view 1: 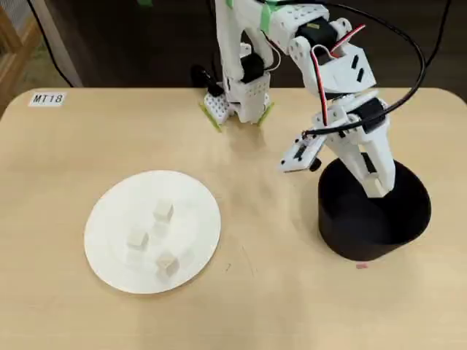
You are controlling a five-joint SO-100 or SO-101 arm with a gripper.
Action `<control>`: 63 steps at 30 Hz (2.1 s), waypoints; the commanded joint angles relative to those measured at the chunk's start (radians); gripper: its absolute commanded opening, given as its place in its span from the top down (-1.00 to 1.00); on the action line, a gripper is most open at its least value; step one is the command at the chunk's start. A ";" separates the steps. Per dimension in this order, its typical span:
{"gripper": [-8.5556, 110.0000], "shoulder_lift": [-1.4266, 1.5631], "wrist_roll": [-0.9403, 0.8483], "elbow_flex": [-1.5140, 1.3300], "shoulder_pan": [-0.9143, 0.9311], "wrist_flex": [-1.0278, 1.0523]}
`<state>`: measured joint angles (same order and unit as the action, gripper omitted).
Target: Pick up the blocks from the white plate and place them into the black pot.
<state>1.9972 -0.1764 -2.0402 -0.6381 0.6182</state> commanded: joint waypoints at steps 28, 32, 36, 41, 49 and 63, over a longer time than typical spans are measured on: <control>0.90 -0.163 -0.041 0.410 0.497 0.520; 0.90 -0.354 -0.071 0.626 0.623 0.687; 0.90 -0.414 -0.064 0.652 0.710 0.699; 0.90 -0.462 -0.075 0.698 0.828 0.726; 0.90 -0.537 0.080 0.698 1.005 0.733; 0.90 -0.695 0.334 0.831 0.951 0.753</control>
<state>1.3131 0.1503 -1.2901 0.3298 1.3668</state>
